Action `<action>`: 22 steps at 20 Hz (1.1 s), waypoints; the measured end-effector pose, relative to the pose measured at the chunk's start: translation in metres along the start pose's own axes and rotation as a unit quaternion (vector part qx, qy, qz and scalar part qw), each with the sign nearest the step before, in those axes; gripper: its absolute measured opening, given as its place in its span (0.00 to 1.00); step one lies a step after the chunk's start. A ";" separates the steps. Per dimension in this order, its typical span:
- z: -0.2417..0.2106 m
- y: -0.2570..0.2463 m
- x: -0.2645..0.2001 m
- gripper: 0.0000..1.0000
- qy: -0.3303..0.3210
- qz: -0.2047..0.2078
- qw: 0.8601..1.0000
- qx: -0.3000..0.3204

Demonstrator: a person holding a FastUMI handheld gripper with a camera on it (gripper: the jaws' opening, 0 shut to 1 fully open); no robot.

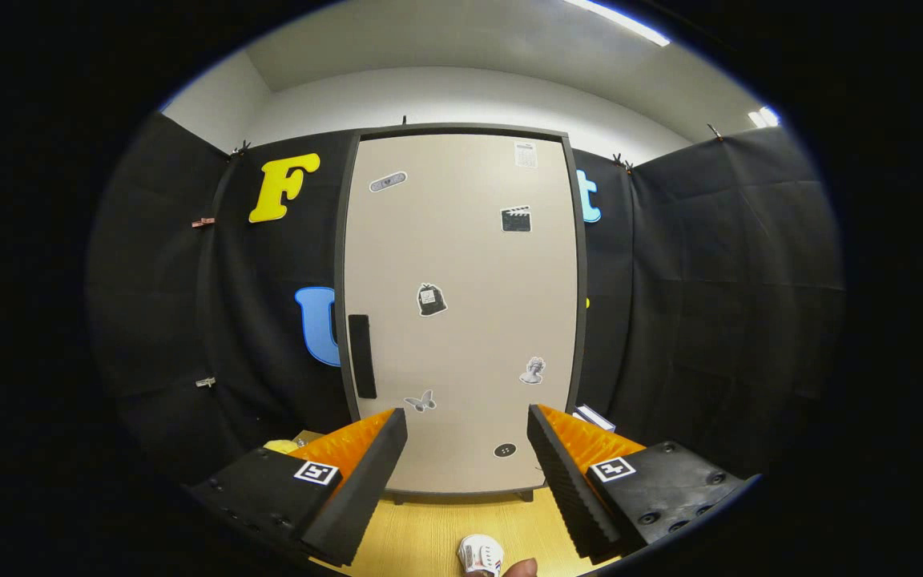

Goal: Open the shoe cabinet door, grab the shoes and put them into the shoe cabinet, then close the shoe cabinet door.

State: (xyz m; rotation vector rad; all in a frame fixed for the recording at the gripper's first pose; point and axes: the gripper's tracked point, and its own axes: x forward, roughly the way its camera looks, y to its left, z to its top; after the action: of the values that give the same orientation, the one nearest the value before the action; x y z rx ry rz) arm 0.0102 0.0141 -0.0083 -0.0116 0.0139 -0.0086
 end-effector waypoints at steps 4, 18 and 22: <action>-0.001 0.005 0.004 0.98 0.000 -0.002 1.000 0.003; 0.034 0.088 0.049 0.97 -0.035 0.036 0.999 0.017; 0.028 0.119 0.088 0.97 -0.041 0.040 0.998 0.004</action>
State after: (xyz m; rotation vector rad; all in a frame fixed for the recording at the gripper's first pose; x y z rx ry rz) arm 0.0991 0.1324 0.0168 -0.0025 -0.0683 0.0718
